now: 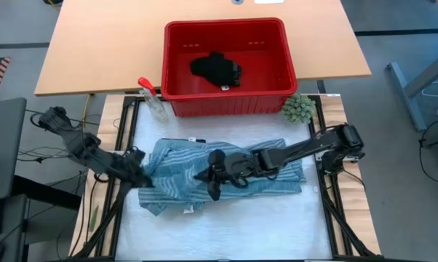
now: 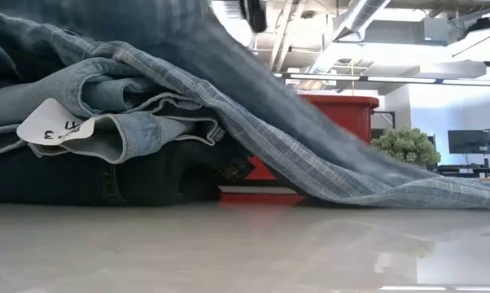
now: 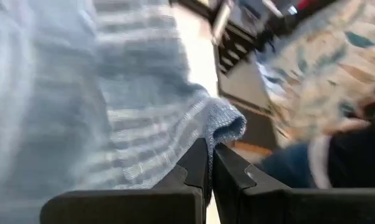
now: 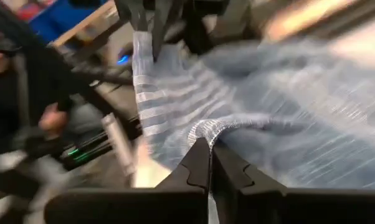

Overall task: Fold Laundry from Bin
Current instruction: Fold the light blue polo shirt

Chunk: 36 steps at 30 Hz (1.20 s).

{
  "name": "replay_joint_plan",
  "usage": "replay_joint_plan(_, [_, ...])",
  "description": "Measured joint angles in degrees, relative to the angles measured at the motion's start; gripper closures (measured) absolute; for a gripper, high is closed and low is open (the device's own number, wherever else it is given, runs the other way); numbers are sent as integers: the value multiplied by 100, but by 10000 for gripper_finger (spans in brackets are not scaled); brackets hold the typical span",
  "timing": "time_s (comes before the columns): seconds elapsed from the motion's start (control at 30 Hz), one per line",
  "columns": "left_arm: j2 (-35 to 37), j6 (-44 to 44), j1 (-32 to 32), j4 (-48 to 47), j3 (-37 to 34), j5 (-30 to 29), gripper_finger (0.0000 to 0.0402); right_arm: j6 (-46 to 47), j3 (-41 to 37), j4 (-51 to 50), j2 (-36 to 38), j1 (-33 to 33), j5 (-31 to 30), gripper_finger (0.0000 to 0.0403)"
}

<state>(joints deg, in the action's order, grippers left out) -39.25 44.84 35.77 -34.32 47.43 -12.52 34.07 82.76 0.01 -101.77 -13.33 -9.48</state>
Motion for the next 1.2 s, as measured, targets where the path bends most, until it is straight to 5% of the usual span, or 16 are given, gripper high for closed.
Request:
replay_joint_plan(0.17, [68,-53,0,-524,60,-589,401,46,6,-568,76,-99,-1194,382])
replay_joint_plan(0.3, [66,819,-56,-1378,-171,-840,401,1724,-130,-1888,-162,-24,-1028,382])
replay_joint_plan(0.43, [71,1448,-95,-1720,-431,-781,401,2151,-446,-1621,-280,31,-443,373])
replay_joint_plan(0.73, [119,1393,-127,-1512,-521,-594,401,1834,-522,-491,-166,368,278,260])
replay_joint_plan(0.97, [154,1441,-127,-1513,-521,-590,401,1772,-516,-991,-58,759,564,154])
replay_joint_plan(1.2, [151,1443,-127,-1507,-521,-579,401,1930,-516,-1162,-57,832,779,123])
